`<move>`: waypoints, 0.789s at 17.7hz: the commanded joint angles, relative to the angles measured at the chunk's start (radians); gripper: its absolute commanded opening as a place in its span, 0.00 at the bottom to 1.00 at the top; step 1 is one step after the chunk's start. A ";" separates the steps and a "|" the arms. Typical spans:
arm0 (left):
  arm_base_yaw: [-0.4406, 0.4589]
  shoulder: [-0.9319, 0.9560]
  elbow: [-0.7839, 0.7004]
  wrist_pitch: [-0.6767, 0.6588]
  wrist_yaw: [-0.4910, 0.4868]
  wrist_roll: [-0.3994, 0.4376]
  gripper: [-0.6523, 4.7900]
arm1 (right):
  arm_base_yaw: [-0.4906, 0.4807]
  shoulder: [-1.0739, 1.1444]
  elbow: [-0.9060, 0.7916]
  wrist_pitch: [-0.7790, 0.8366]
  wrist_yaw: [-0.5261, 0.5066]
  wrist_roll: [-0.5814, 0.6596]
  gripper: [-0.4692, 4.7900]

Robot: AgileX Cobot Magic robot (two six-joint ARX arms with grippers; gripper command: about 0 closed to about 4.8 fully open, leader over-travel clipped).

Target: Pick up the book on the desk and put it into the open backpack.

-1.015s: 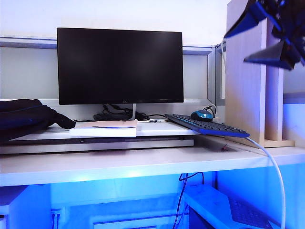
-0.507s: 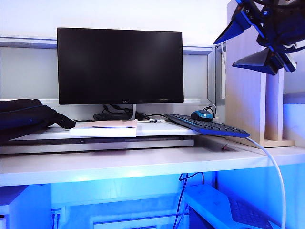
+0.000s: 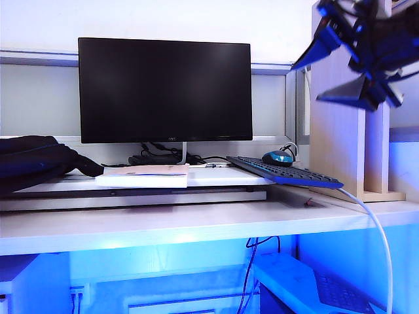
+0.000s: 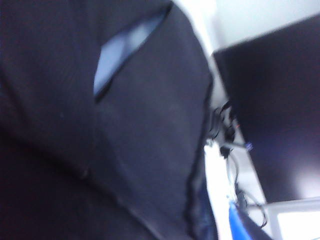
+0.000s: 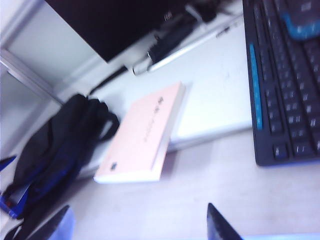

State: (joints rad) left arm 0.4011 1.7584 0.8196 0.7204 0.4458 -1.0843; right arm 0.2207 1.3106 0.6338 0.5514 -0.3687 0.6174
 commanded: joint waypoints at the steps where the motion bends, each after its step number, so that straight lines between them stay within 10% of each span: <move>1: -0.059 0.068 0.073 0.014 -0.001 0.010 0.91 | 0.037 0.070 0.010 0.092 -0.012 0.016 0.73; 2: -0.067 0.076 0.081 0.024 -0.002 0.011 0.63 | 0.052 0.095 0.015 0.109 -0.021 0.033 0.73; 3: -0.071 0.077 0.084 0.047 0.000 0.011 0.09 | 0.076 0.130 0.040 0.112 -0.057 0.059 0.73; 8: -0.064 0.076 0.085 0.278 0.082 -0.091 0.11 | 0.150 0.375 0.264 0.121 -0.151 0.241 0.73; 14: -0.056 0.074 0.089 0.629 0.161 -0.409 0.11 | 0.149 0.773 0.430 0.463 -0.236 0.824 0.75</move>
State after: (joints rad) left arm 0.3531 1.8462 0.8986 1.2160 0.5308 -1.4567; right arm 0.3695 2.0727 1.0527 0.9501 -0.5987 1.3800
